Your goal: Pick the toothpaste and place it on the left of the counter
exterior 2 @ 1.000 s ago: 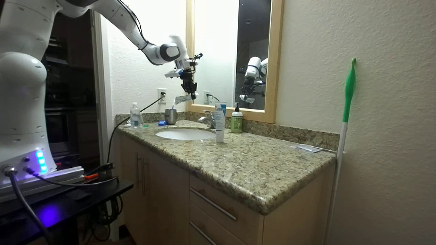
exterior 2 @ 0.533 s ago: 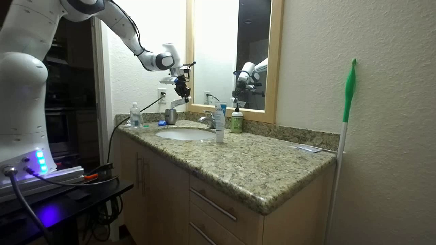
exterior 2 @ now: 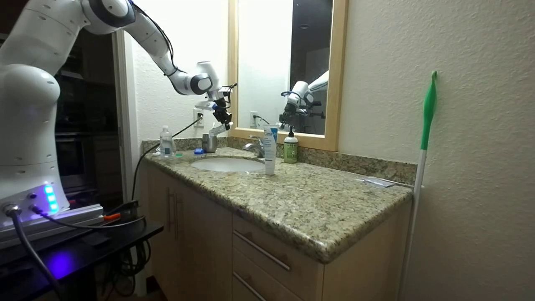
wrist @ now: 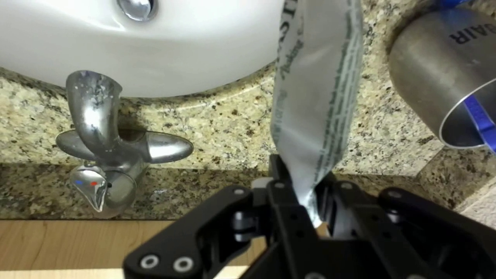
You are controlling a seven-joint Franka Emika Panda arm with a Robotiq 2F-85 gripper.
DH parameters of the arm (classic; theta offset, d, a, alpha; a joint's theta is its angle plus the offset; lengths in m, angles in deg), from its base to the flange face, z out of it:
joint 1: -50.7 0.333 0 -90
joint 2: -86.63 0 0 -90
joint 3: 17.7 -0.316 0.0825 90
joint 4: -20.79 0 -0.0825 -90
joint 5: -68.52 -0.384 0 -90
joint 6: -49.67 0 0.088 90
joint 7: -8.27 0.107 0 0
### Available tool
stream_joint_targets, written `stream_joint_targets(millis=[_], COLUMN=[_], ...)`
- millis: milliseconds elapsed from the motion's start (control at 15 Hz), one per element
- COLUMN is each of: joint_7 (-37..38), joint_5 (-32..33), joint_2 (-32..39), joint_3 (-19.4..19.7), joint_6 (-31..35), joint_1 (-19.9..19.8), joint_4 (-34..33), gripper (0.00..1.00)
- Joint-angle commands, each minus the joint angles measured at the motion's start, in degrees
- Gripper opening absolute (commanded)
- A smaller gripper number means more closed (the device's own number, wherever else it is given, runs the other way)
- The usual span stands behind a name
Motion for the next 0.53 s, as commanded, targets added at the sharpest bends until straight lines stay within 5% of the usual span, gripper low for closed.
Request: stream_joint_targets(millis=[0, 467], joint_7=[4.1, 18.2], joint_5=[3.4, 0.1], joint_2=[7.1, 23.8], joint_3=[2.4, 4.5], joint_6=[-0.1, 6.9], joint_1=[2.1, 4.7], joint_4=[-5.4, -23.1], gripper=[0.05, 0.05])
